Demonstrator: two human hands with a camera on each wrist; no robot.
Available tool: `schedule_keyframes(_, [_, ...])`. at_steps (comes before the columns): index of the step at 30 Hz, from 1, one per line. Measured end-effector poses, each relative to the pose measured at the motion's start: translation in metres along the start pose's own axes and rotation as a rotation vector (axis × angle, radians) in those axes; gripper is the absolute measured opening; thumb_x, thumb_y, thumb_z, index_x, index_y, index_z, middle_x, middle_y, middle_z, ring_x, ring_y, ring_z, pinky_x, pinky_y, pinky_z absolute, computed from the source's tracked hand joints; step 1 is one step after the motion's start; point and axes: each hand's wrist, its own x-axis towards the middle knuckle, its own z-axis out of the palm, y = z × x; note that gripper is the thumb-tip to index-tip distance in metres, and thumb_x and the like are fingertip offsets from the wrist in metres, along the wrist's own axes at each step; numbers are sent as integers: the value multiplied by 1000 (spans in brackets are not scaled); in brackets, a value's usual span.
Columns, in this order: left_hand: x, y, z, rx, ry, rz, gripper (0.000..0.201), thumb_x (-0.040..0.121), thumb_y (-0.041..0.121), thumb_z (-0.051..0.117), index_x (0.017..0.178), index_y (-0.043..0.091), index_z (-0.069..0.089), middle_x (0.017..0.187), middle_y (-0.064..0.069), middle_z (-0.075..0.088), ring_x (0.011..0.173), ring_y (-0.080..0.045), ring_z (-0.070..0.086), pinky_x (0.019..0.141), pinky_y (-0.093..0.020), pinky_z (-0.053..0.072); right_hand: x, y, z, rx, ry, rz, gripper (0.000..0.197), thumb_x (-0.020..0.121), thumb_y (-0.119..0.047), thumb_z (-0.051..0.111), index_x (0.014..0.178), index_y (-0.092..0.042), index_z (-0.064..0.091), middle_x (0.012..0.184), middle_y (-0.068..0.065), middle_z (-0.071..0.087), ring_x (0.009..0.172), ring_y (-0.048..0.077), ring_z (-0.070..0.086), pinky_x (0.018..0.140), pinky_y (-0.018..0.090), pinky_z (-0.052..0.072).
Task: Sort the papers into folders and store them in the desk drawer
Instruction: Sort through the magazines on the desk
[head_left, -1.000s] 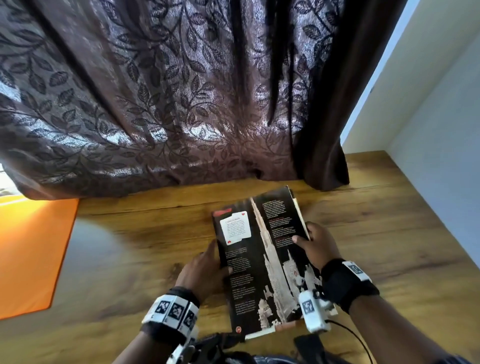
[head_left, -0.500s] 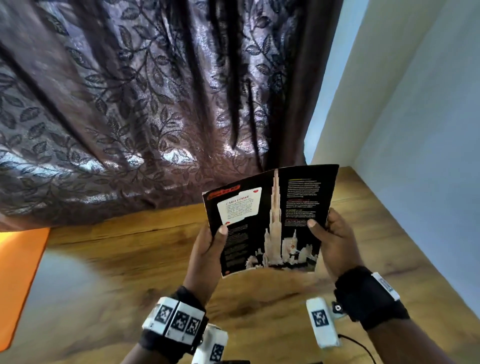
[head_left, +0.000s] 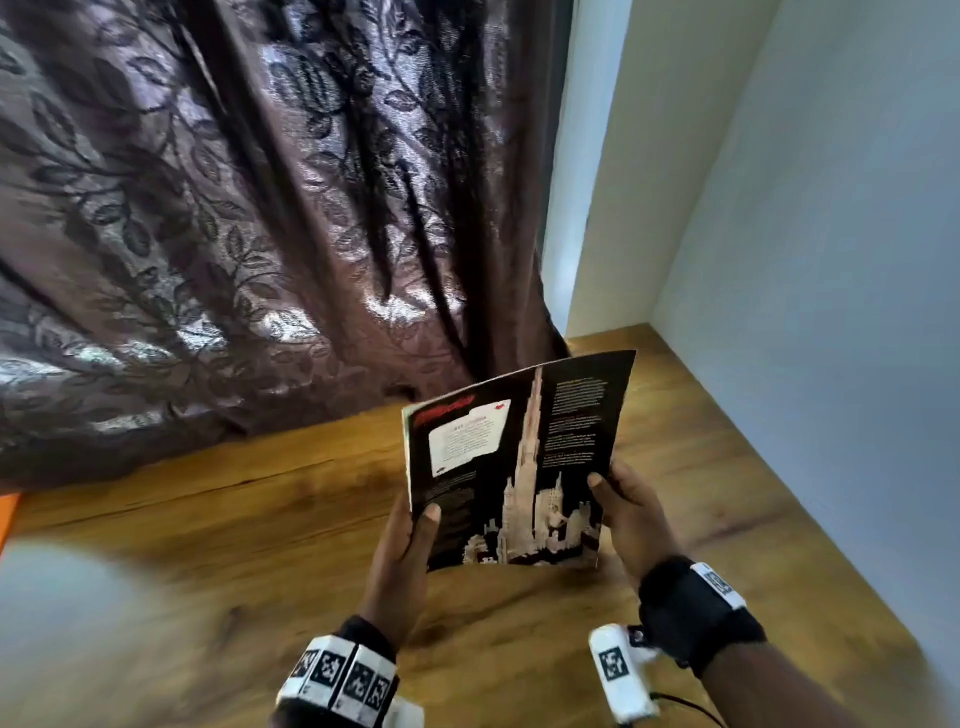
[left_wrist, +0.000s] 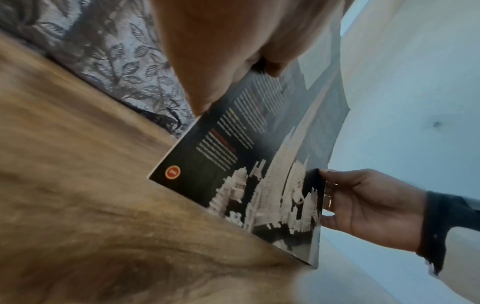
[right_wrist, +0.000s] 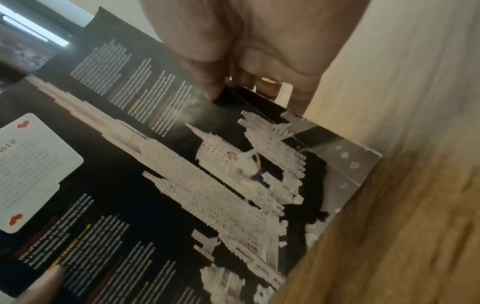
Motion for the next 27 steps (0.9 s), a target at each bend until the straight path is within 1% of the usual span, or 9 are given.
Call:
schedule_keyframes(3, [9, 0, 25, 70, -61, -19, 41, 99, 27, 45, 140, 21, 48, 132, 3, 64, 124, -16, 58, 102, -42, 47, 4, -4, -25, -86, 161, 10, 20, 98, -4, 52, 106, -12, 69, 99, 5, 76, 89, 17, 70, 75, 30, 54])
schedule_keyframes(7, [27, -13, 73, 171, -268, -182, 31, 103, 27, 42, 132, 19, 52, 128, 1, 65, 121, -18, 59, 102, -38, 48, 14, -13, -79, -413, 383, -47, 14, 92, -5, 61, 102, -13, 68, 92, 2, 73, 82, 12, 67, 70, 16, 48])
schedule_keyframes(9, [34, -22, 99, 263, -382, -286, 32, 100, 32, 46, 126, 16, 55, 124, -7, 66, 115, -25, 63, 101, -51, 48, 22, -10, -109, -552, 472, -9, 19, 90, -6, 63, 107, -10, 70, 98, 8, 74, 88, 23, 67, 74, 26, 48])
schedule_keyframes(11, [43, -35, 125, 190, -444, -405, 24, 99, 21, 53, 122, 14, 56, 116, -16, 69, 101, -32, 68, 89, -60, 53, 30, -5, -140, -715, 489, 56, 20, 89, -9, 64, 108, -10, 71, 102, 11, 73, 93, 29, 67, 76, 28, 43])
schedule_keyframes(14, [57, -46, 160, 175, -515, -498, 22, 98, 12, 55, 119, 17, 59, 114, -13, 70, 93, -32, 72, 74, -51, 60, 42, 1, -176, -878, 448, 202, 19, 87, -12, 65, 105, -10, 71, 106, 17, 72, 98, 36, 65, 77, 31, 44])
schedule_keyframes(18, [72, -52, 191, 281, -513, -552, 12, 97, 6, 56, 108, 10, 60, 108, -18, 69, 75, -24, 71, 72, -48, 62, 51, -2, -203, -949, 451, 328, 18, 86, -13, 62, 102, -10, 68, 109, 19, 70, 102, 40, 63, 84, 36, 49])
schedule_keyframes(21, [76, -51, 202, 362, -485, -541, 6, 95, 7, 60, 101, 7, 59, 93, -17, 70, 62, -22, 69, 63, -43, 63, 56, -3, -212, -972, 463, 349, 18, 86, -12, 60, 103, -12, 68, 113, 18, 70, 106, 40, 63, 88, 38, 49])
schedule_keyframes(24, [77, -48, 206, 427, -463, -551, 15, 93, 10, 64, 102, 0, 57, 77, -14, 69, 62, -25, 69, 63, -45, 63, 58, -5, -215, -993, 471, 352, 20, 87, -13, 59, 105, -15, 67, 115, 15, 70, 106, 39, 63, 89, 38, 50])
schedule_keyframes(27, [77, -41, 212, 465, -505, -571, 13, 94, 12, 62, 100, 0, 59, 77, -13, 69, 65, -26, 70, 68, -49, 62, 57, -9, -212, -1001, 492, 346, 21, 88, -15, 59, 108, -16, 65, 114, 14, 70, 105, 38, 63, 89, 38, 50])
